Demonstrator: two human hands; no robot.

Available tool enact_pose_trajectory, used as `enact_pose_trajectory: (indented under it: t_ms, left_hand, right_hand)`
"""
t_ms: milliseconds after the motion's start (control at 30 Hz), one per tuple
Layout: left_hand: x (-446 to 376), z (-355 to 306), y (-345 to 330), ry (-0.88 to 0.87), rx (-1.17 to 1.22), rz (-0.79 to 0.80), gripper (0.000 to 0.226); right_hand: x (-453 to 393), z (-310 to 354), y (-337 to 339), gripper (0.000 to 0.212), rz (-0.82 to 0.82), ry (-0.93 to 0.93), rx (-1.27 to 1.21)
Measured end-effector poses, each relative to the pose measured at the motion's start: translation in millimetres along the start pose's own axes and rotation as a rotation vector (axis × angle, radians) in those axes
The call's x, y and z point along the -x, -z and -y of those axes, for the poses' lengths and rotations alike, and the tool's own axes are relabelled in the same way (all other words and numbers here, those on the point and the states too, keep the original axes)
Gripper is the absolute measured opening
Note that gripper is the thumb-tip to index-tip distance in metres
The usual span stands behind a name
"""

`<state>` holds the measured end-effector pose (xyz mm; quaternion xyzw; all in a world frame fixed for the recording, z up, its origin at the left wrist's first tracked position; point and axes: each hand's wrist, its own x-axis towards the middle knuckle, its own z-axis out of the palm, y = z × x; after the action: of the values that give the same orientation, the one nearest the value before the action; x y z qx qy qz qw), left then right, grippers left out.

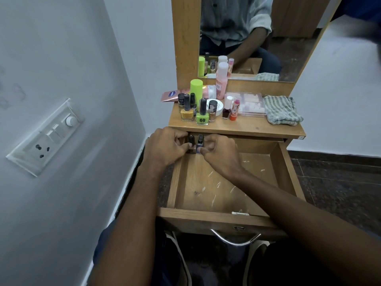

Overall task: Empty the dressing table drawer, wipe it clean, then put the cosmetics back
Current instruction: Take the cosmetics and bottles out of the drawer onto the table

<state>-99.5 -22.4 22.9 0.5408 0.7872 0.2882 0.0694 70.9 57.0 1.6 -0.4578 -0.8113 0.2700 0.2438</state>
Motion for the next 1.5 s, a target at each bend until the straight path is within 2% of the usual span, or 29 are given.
enact_pose_trajectory:
  t_ms: [100, 233, 333, 433, 500, 667, 833, 1000, 1100, 1333, 1500]
  left_hand:
    - [-0.8, -1.4, -0.8, -0.048, -0.058, 0.046, 0.035]
    - [-4.5, -3.4, -5.3, -0.058, -0.139, 0.018, 0.024]
    - [-5.9, -6.8, -6.6, -0.075, -0.171, 0.021, 0.021]
    - [-7.2, -8.9, -7.3, -0.081, -0.169, 0.008, 0.024]
    - [-7.2, -10.9, -7.0, -0.065, -0.167, -0.006, 0.024]
    - [-6.3, -15.8, -2.9, -0.023, -0.182, 0.026, 0.021]
    - [-4.3, -22.7, 8.1, -0.113, -0.040, 0.030, 0.015]
    - [-3.5, -47.6, 15.8, -0.263, 0.008, -0.015, 0.017]
    - [-5.5, -65.5, 15.1, -0.328, 0.026, -0.076, 0.016]
    - [-22.1, -117.0, 12.0, -0.303, 0.041, -0.251, 0.017]
    - [-33.6, -132.0, 10.6, -0.224, -0.086, -0.254, 0.023]
  right_hand:
    - [-1.0, 0.6, -5.6, 0.040, -0.006, -0.002, -0.043]
    - [-3.6, 4.8, -11.6, 0.033, -0.044, 0.012, 0.068]
    - [-5.3, 7.2, -14.0, 0.021, -0.057, 0.015, 0.134]
    - [-5.0, 5.5, -14.8, 0.021, -0.041, 0.032, 0.166]
    - [-5.3, 4.2, -13.6, 0.017, -0.020, 0.056, 0.186]
    - [-8.3, 1.8, -9.3, 0.027, 0.098, 0.066, 0.198]
    - [-1.0, -7.4, 20.3, 0.020, 0.149, 0.067, 0.183]
    - [7.4, -19.6, 66.6, 0.011, 0.071, 0.106, 0.129]
    - [8.7, -19.3, 88.7, 0.013, -0.024, 0.135, 0.116]
    - [-19.7, -19.7, 114.2, 0.023, -0.203, 0.154, 0.132]
    - [-35.3, -30.2, 116.1, 0.021, -0.263, 0.127, 0.118]
